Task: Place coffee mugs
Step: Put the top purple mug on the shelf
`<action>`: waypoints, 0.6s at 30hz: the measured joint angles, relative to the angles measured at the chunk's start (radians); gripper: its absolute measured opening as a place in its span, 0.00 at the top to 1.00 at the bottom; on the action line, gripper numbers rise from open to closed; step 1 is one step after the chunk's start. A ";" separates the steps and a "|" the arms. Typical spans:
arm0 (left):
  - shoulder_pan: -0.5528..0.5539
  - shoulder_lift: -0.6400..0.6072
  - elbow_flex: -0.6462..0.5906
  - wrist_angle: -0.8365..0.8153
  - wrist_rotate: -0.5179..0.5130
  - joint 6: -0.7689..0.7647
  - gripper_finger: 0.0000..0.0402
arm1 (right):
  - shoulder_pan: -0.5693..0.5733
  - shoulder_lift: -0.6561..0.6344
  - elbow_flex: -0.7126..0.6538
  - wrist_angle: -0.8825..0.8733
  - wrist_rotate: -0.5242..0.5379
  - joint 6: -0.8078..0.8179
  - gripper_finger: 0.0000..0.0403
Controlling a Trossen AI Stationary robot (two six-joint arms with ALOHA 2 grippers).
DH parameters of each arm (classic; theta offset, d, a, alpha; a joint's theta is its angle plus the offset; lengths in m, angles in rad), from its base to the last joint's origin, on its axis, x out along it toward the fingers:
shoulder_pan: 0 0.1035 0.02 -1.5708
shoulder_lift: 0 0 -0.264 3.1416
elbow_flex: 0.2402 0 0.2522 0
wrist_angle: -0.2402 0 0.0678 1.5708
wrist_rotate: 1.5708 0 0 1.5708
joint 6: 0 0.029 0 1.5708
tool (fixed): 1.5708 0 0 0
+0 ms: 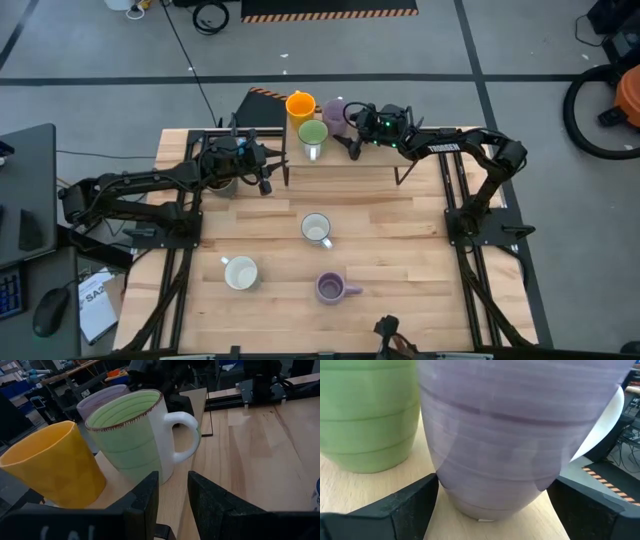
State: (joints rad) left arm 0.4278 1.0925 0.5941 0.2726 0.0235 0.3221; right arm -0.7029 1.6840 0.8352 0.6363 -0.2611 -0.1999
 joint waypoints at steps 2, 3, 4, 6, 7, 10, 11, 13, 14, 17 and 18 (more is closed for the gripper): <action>0.000 0.000 0.000 0.000 0.000 0.000 0.73 | 0.000 0.000 0.000 0.001 -0.008 -0.009 0.06; 0.000 0.000 0.000 0.000 0.000 0.000 0.73 | 0.000 0.000 0.000 0.002 -0.018 -0.010 0.06; 0.000 0.000 0.000 0.000 0.000 0.000 0.73 | 0.000 0.000 0.000 0.006 -0.025 -0.012 0.05; 0.000 0.000 0.000 0.000 0.000 0.001 0.73 | 0.000 0.000 0.000 0.018 -0.029 -0.012 0.03; 0.000 0.000 0.000 0.000 0.000 0.001 0.73 | 0.000 0.000 0.000 0.023 -0.029 -0.011 0.02; 0.000 0.000 0.000 0.000 0.000 0.001 0.73 | 0.000 0.000 0.000 0.030 -0.029 -0.010 0.01; 0.000 0.000 0.000 0.000 0.000 0.002 0.73 | 0.000 0.000 0.000 0.030 -0.028 -0.009 0.01; 0.000 0.000 0.000 0.000 0.000 0.002 0.73 | 0.000 -0.001 0.000 0.027 -0.024 -0.005 0.01; 0.000 0.000 0.000 0.000 0.000 0.001 0.73 | 0.000 -0.001 0.000 0.023 -0.024 -0.003 0.01; 0.000 0.000 0.000 -0.001 0.000 -0.001 0.73 | 0.000 -0.017 0.000 -0.004 -0.022 -0.001 0.01; 0.000 0.000 0.000 -0.001 0.000 -0.002 0.73 | 0.000 -0.026 0.000 -0.012 -0.022 -0.001 0.01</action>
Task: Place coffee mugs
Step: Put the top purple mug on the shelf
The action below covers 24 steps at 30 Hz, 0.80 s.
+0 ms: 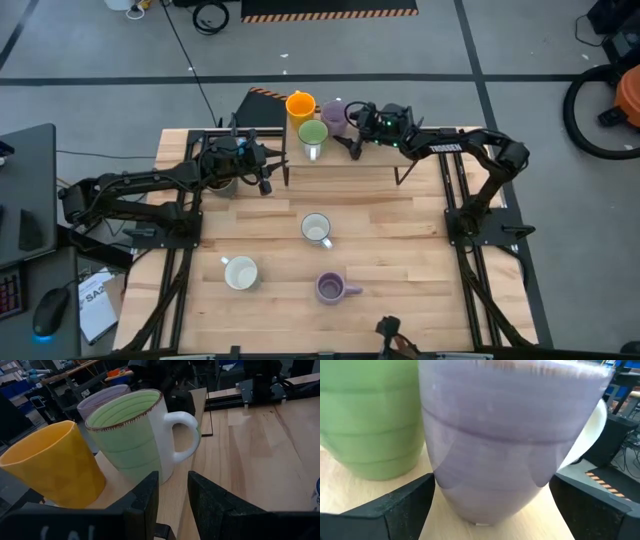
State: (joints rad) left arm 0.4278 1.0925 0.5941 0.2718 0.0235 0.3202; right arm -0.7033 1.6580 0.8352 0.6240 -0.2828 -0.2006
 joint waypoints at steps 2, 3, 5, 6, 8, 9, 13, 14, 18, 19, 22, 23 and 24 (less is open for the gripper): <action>0.000 0.000 0.000 0.000 0.000 -0.001 0.73 | 0.000 -0.017 0.000 -0.022 0.005 -0.001 0.01; 0.000 0.000 0.000 0.000 0.000 -0.001 0.73 | 0.000 -0.023 0.000 -0.039 0.008 -0.002 0.01; 0.000 0.000 0.000 0.000 0.000 -0.002 0.73 | -0.001 -0.033 0.000 -0.066 0.009 -0.006 0.01; 0.000 0.000 0.000 0.000 0.000 -0.002 0.73 | -0.001 -0.038 0.000 -0.077 0.009 -0.008 0.01; 0.000 0.000 0.000 0.000 0.000 -0.002 0.73 | -0.001 -0.044 0.000 -0.094 0.013 -0.012 0.01; 0.000 0.000 0.000 0.000 0.000 -0.002 0.73 | -0.001 -0.044 0.000 -0.102 0.023 -0.015 0.01; 0.000 0.000 0.000 0.000 0.000 -0.003 0.73 | -0.010 -0.044 0.000 -0.104 0.049 -0.020 0.01; 0.000 0.000 0.000 0.000 0.000 -0.002 0.73 | -0.012 -0.044 0.000 -0.104 0.053 -0.020 0.01; 0.000 0.000 0.000 0.000 0.000 -0.002 0.73 | -0.021 -0.044 0.000 -0.093 0.054 -0.025 0.01; 0.000 0.000 0.000 0.000 0.000 -0.002 0.73 | -0.021 -0.044 0.000 -0.092 0.054 -0.029 0.01; 0.000 0.000 0.000 0.000 0.000 -0.002 0.73 | -0.021 -0.043 0.000 -0.087 0.054 -0.031 0.01; 0.000 0.000 0.000 0.000 0.000 -0.001 0.73 | -0.021 -0.043 0.000 -0.086 0.054 -0.031 0.01; 0.000 0.000 0.000 0.000 0.000 -0.001 0.73 | -0.021 -0.043 0.000 -0.086 0.054 -0.031 0.01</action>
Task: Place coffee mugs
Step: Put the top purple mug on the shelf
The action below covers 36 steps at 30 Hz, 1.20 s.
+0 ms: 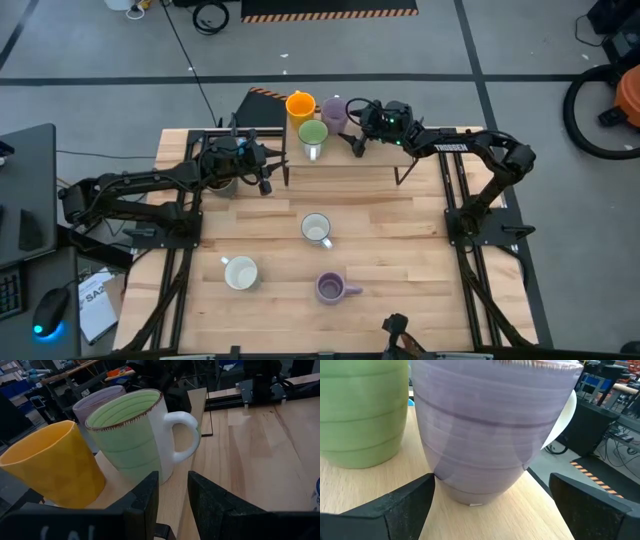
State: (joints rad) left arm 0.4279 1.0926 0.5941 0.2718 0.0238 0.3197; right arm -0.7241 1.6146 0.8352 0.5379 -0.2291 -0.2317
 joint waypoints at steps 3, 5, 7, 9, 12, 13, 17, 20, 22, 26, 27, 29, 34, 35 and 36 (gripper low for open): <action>0.000 0.000 0.000 0.000 0.000 0.001 0.73 | 0.000 0.000 0.000 0.001 0.006 0.008 0.01; 0.000 0.000 0.000 0.000 0.000 0.000 0.73 | 0.001 0.001 0.000 0.006 0.031 0.022 0.01; 0.000 0.000 0.000 0.000 0.000 -0.002 0.73 | 0.001 0.001 0.000 0.007 0.052 0.033 0.01; 0.000 0.000 0.000 0.000 0.000 -0.002 0.73 | 0.001 0.001 0.000 0.007 0.056 0.046 0.01; 0.000 0.000 0.000 0.000 0.000 -0.014 0.73 | 0.004 0.001 0.000 0.007 0.065 0.054 0.01; 0.000 0.000 0.000 0.000 0.000 -0.015 0.73 | 0.006 0.001 0.000 0.007 0.076 0.054 0.01; 0.000 0.000 0.000 0.000 0.000 -0.013 0.73 | 0.009 0.001 0.000 0.008 0.080 0.054 0.01; 0.000 0.000 0.000 -0.002 0.000 -0.015 0.73 | 0.012 0.001 0.000 -0.011 0.081 0.057 0.01; 0.000 0.000 0.000 -0.011 0.000 -0.020 0.73 | 0.014 0.001 0.000 -0.034 0.096 0.056 0.01; 0.000 0.000 0.000 -0.017 0.000 -0.020 0.73 | 0.015 0.001 0.000 -0.045 0.139 0.055 0.01; 0.000 0.000 0.000 -0.017 0.000 -0.020 0.73 | 0.015 0.001 0.000 -0.045 0.154 0.055 0.01; 0.000 0.000 0.000 -0.017 0.000 -0.020 0.73 | 0.014 -0.001 0.000 -0.049 0.182 0.057 0.01; 0.000 0.000 0.000 -0.017 0.000 -0.020 0.73 | 0.019 -0.031 -0.001 -0.071 0.211 0.090 0.01; 0.000 0.000 0.000 -0.017 0.000 -0.020 0.73 | 0.020 -0.040 -0.001 -0.080 0.213 0.097 0.01; 0.000 0.000 0.000 -0.017 0.000 -0.020 0.73 | 0.021 -0.050 -0.001 -0.091 0.214 0.101 0.01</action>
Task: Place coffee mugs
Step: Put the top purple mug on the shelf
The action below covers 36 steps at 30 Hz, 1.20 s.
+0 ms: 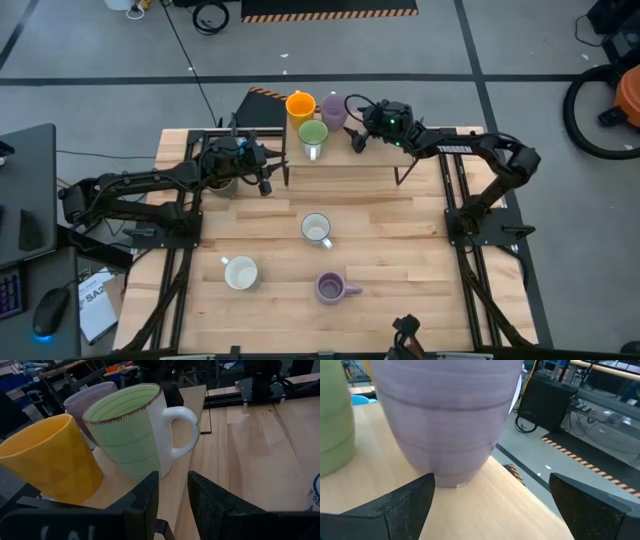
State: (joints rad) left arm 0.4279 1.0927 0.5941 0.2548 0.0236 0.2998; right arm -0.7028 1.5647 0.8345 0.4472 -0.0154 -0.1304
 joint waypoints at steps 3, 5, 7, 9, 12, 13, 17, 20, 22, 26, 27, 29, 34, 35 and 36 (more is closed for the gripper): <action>0.000 0.000 0.000 -0.001 0.000 0.000 0.73 | 0.006 -0.026 0.000 -0.047 0.019 0.000 0.01; 0.000 0.000 0.000 0.000 0.000 0.001 0.73 | 0.010 -0.040 0.000 -0.067 0.052 0.000 0.01; 0.000 0.000 0.000 0.000 0.000 0.001 0.73 | 0.010 -0.048 0.000 -0.077 0.089 0.001 0.01; 0.000 0.000 0.000 0.000 0.000 0.001 0.73 | 0.010 -0.048 0.000 -0.073 0.126 0.007 0.01; 0.000 0.000 0.000 0.000 0.000 0.001 0.73 | 0.010 -0.047 0.000 -0.057 0.181 0.008 0.02; 0.000 0.000 0.000 0.000 0.000 0.001 0.73 | 0.010 -0.047 0.000 -0.052 0.191 0.008 0.02; 0.000 0.000 0.000 0.001 0.000 0.001 0.73 | 0.010 -0.046 0.000 -0.017 0.190 0.008 0.04; 0.000 0.000 0.000 0.001 0.000 0.001 0.73 | 0.010 -0.046 0.000 0.009 0.176 0.006 0.05; 0.000 0.000 0.000 0.001 0.000 0.001 0.73 | 0.010 -0.046 0.000 0.028 0.174 0.001 0.06; 0.000 0.000 0.000 0.001 0.000 0.001 0.73 | 0.010 -0.046 0.000 0.044 0.149 -0.002 0.06; 0.000 0.000 0.000 0.000 0.000 0.001 0.73 | 0.010 -0.046 0.000 0.048 0.135 -0.002 0.06; 0.000 0.000 0.000 0.000 0.000 0.001 0.73 | 0.010 -0.046 0.000 0.050 0.127 -0.003 0.06; 0.000 0.000 0.000 0.000 0.000 0.001 0.73 | 0.010 -0.046 0.000 0.047 0.127 -0.003 0.06; 0.000 0.000 0.000 0.000 0.000 0.001 0.73 | 0.010 -0.046 0.000 0.040 0.133 -0.003 0.06; 0.000 0.000 0.000 -0.003 0.000 0.000 0.73 | 0.010 -0.046 0.000 0.030 0.140 -0.003 0.06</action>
State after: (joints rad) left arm 0.4282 1.0926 0.5941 0.2522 0.0238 0.3002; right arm -0.6930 1.5188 0.8345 0.4767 0.1249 -0.1334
